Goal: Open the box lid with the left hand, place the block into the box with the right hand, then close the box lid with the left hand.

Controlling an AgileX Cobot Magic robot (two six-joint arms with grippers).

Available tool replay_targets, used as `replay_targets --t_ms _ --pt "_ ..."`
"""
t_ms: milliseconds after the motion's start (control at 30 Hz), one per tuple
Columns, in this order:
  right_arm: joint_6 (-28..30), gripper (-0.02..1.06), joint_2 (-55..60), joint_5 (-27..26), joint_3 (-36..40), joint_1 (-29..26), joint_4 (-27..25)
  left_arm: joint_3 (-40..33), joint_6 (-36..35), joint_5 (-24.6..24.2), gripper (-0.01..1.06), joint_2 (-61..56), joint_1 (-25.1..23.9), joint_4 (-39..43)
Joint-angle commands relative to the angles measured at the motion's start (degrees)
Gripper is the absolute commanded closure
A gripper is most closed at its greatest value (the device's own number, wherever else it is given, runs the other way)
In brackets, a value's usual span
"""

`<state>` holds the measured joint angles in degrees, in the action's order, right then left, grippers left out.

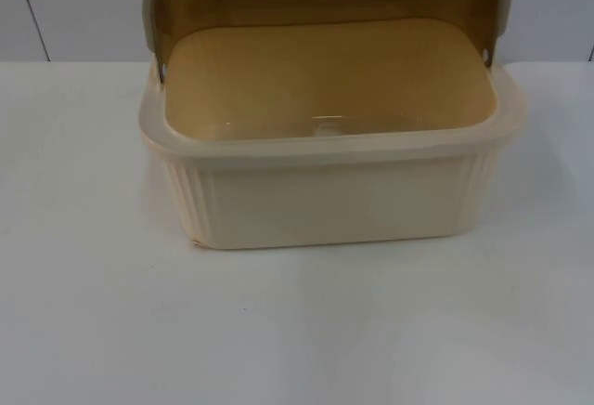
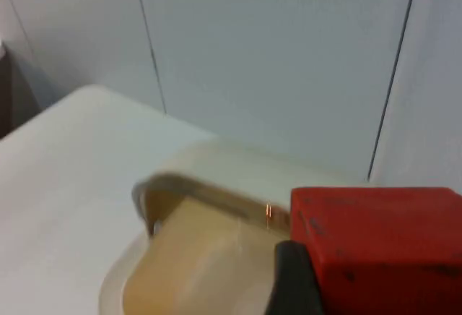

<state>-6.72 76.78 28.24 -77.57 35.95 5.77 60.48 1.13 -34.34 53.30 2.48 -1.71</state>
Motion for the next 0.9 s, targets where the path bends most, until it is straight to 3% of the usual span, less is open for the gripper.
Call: replay_targets --t_ms 0,33,267,433,633,733,867 --pt "-0.84 1.04 -2.21 -2.21 3.36 0.07 0.00 -0.23 0.04 0.07 0.00 -0.16 -0.08 -0.56" --pt "-1.75 1.04 -3.88 -2.92 7.50 0.07 0.00 -0.23 0.04 0.07 0.00 -0.16 -0.08 -0.56" --pt "-2.02 1.04 -5.62 -6.31 16.31 0.07 1.12 -0.23 0.04 0.18 0.00 -0.16 -0.08 -0.56" --pt "-2.80 1.04 -3.03 -16.90 23.60 -0.09 5.80 -0.23 0.04 0.18 0.00 -0.16 -0.08 -0.56" --pt "-3.15 1.04 2.51 -23.86 24.92 -0.22 5.94 -0.23 0.04 0.18 0.00 -0.16 -0.08 -0.56" --pt "-3.15 1.04 7.28 -31.02 24.80 -0.71 5.94 -0.23 0.04 0.18 0.00 -0.16 -0.08 -0.56" --pt "-3.15 1.04 12.56 -33.88 24.40 -1.65 5.45 -0.23 0.04 -0.05 0.00 -0.16 -0.08 -0.33"
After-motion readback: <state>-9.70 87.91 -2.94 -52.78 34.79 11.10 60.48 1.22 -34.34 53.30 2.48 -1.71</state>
